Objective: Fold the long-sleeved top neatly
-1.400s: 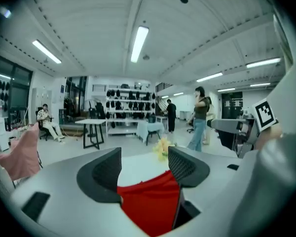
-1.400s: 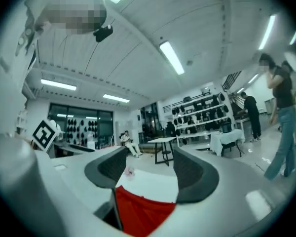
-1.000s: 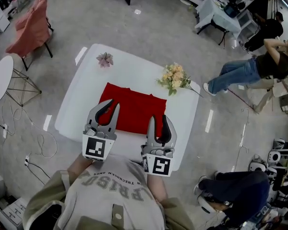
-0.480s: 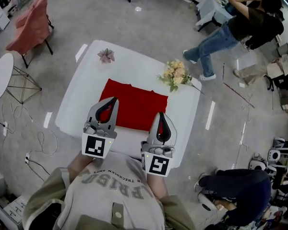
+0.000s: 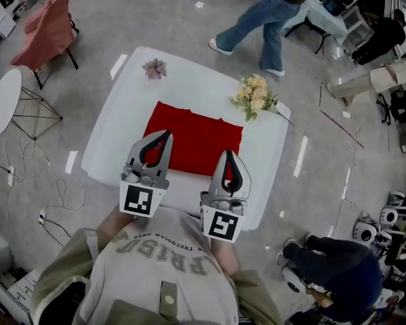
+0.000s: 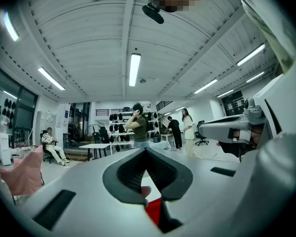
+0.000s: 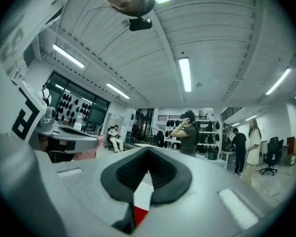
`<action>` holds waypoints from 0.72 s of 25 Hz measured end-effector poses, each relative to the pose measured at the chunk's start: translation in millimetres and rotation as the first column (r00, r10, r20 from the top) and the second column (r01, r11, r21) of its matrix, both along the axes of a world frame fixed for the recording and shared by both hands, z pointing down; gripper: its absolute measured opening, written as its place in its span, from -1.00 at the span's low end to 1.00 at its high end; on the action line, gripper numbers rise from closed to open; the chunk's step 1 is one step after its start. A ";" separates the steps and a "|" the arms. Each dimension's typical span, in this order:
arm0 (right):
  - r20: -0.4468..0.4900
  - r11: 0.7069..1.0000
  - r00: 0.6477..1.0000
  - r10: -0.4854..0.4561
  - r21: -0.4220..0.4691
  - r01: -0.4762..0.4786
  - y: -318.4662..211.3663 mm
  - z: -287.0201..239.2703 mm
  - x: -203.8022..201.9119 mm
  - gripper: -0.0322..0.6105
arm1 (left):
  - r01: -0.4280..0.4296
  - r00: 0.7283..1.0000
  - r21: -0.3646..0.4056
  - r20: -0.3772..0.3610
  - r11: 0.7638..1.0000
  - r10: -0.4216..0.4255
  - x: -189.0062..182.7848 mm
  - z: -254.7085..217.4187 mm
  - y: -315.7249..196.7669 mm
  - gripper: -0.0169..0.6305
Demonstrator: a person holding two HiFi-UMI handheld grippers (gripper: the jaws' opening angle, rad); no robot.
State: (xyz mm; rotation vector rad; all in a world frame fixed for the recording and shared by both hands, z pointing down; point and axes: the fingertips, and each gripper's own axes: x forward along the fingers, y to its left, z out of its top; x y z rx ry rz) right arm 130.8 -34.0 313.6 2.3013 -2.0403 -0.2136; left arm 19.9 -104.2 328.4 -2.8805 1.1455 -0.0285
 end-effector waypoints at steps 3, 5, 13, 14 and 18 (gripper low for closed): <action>0.008 1.000 1.000 0.000 0.002 0.000 2.2 -0.5 1.2 -0.90 | -0.009 1.000 0.006 0.014 1.000 0.009 0.8 1.3 1.1 -0.91; -0.017 1.000 1.000 -0.012 -0.017 0.012 5.5 3.1 1.5 -0.90 | -0.010 1.000 0.007 0.016 1.000 0.010 0.3 1.5 1.5 -0.91; -0.013 1.000 1.000 -0.012 -0.027 0.011 6.1 2.4 3.6 -0.90 | -0.013 0.999 0.002 0.030 1.000 0.013 -1.4 1.0 1.2 -0.91; -0.011 1.000 1.000 -0.011 -0.029 0.011 5.8 2.8 4.2 -0.90 | -0.013 0.999 0.002 0.029 1.000 0.013 -1.1 0.7 0.9 -0.91; -0.012 0.999 1.000 -0.018 -0.034 0.018 3.2 4.2 2.6 -0.90 | -0.007 0.999 0.001 0.032 1.000 0.007 -2.2 1.5 -0.6 -0.91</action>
